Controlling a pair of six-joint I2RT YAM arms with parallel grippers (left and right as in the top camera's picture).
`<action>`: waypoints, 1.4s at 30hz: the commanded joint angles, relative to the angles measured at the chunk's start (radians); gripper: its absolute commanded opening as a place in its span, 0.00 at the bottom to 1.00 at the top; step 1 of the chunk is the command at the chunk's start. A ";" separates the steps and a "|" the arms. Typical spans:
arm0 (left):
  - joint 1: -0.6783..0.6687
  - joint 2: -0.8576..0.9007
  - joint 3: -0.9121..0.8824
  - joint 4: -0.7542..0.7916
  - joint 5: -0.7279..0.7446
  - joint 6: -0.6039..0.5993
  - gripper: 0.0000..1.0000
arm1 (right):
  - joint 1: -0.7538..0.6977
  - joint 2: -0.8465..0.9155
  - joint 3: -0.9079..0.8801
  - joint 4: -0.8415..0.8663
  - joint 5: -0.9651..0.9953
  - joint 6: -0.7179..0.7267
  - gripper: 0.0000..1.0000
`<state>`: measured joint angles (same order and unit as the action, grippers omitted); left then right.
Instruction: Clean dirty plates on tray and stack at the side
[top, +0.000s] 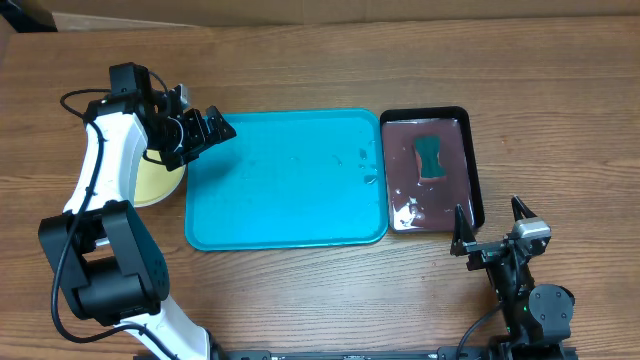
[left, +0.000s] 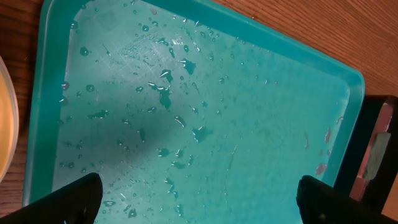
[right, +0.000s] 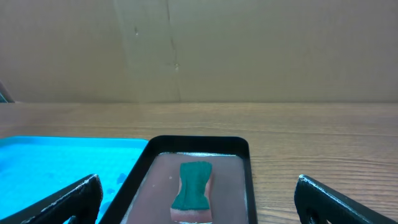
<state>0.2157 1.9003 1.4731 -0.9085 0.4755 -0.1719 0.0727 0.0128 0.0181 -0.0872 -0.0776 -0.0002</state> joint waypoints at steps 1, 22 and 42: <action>-0.003 -0.023 0.000 0.001 0.011 0.026 1.00 | -0.005 -0.010 -0.010 0.007 0.008 -0.005 1.00; -0.008 -0.026 0.000 0.001 -0.015 0.026 1.00 | -0.005 -0.010 -0.010 0.007 0.009 -0.005 1.00; -0.010 -0.441 0.000 -0.031 -0.036 0.027 1.00 | -0.005 -0.010 -0.010 0.007 0.009 -0.005 1.00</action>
<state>0.2153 1.5200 1.4727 -0.9237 0.4595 -0.1719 0.0727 0.0128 0.0181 -0.0875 -0.0776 -0.0006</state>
